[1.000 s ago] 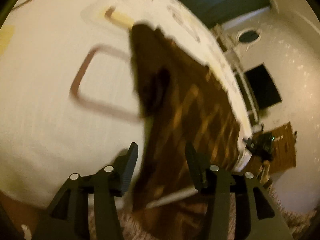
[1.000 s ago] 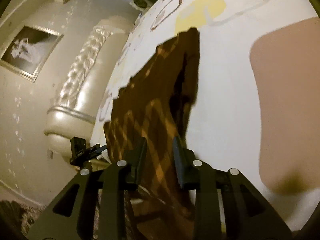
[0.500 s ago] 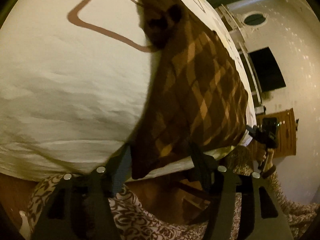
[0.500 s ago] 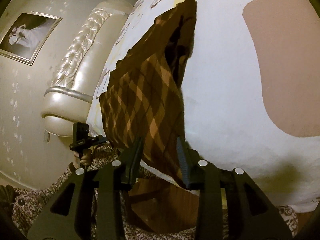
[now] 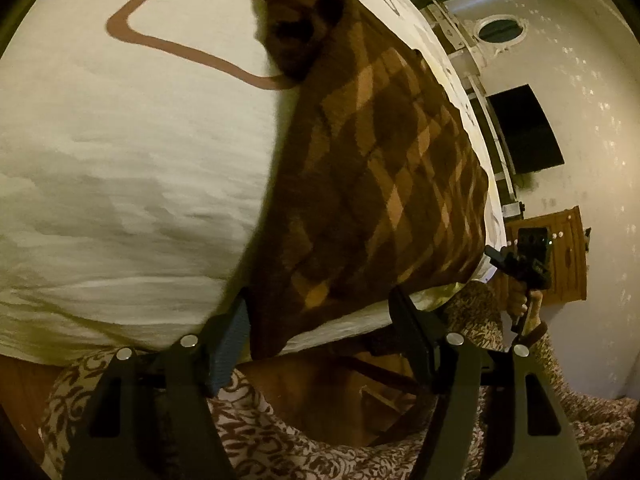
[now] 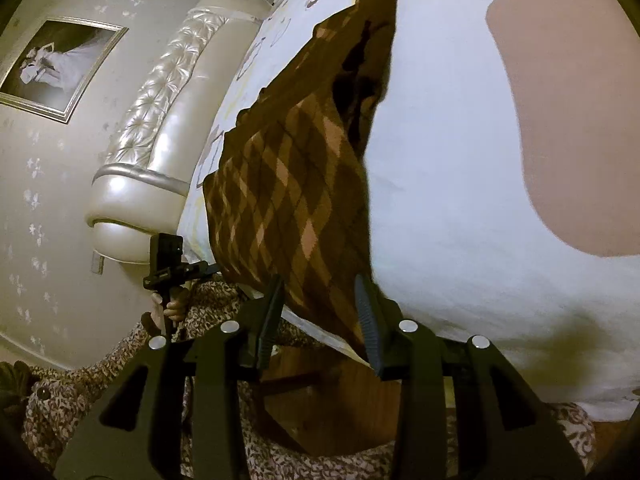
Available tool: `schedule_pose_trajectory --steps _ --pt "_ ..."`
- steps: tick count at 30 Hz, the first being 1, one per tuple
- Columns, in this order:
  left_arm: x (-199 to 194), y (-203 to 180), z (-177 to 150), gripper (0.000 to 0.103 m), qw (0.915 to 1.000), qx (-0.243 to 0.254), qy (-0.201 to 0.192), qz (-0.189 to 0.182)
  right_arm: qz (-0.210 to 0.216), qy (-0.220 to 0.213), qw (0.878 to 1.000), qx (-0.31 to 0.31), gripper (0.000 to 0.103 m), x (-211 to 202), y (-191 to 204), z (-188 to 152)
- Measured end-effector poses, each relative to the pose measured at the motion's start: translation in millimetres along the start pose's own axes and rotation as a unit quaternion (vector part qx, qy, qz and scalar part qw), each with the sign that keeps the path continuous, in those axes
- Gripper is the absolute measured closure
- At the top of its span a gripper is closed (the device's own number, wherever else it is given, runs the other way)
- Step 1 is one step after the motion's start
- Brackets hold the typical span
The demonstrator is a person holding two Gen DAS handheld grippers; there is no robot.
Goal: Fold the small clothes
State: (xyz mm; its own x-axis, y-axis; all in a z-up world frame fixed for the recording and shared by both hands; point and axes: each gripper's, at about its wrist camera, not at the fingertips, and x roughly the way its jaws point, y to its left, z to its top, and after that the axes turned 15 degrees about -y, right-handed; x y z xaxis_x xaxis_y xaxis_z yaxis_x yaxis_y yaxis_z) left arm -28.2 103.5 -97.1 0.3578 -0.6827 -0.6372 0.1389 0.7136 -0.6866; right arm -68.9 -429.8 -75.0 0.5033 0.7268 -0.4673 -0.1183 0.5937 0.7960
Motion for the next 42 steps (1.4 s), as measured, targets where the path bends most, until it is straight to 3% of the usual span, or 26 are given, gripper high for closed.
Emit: schedule_pose_trajectory --steps 9,23,24,26,27,30,33,38,42 --pt "11.7 -11.2 -0.9 0.035 0.9997 0.014 0.018 -0.006 -0.034 0.031 0.999 0.002 0.059 -6.2 -26.2 -10.8" --pt "12.5 -12.7 -4.0 0.035 0.9998 0.013 0.016 -0.002 0.000 0.104 0.993 -0.053 0.059 37.3 -4.2 -17.5" --pt "12.7 -12.9 -4.2 0.035 0.9998 0.012 0.016 -0.002 0.002 0.107 0.993 -0.057 0.061 39.5 -2.8 -17.4" --pt "12.0 -13.0 -5.2 0.035 0.9998 0.013 0.015 0.002 0.000 0.112 0.991 -0.067 0.080 41.4 -0.7 -19.0" --pt "11.5 -12.8 -5.4 0.038 0.9998 0.014 0.014 0.005 -0.005 0.117 0.990 -0.072 0.090 43.3 -0.3 -20.6" --pt "11.5 -10.4 -6.0 0.053 0.9997 0.011 0.018 0.014 -0.024 0.131 0.987 -0.090 0.097 48.6 4.3 -26.4" --pt "17.3 -11.5 -9.0 0.089 0.9991 0.017 0.039 0.009 -0.014 0.118 0.989 -0.092 0.098 44.5 11.9 -28.4" --pt "20.0 -24.3 -9.0 0.096 0.9977 0.052 0.043 0.010 -0.005 0.098 0.992 -0.083 0.098 34.9 20.4 -32.8" --pt "3.8 -26.2 -7.9 0.098 0.9985 0.032 0.016 -0.042 0.018 0.072 0.995 -0.067 0.099 21.8 27.9 -31.4"
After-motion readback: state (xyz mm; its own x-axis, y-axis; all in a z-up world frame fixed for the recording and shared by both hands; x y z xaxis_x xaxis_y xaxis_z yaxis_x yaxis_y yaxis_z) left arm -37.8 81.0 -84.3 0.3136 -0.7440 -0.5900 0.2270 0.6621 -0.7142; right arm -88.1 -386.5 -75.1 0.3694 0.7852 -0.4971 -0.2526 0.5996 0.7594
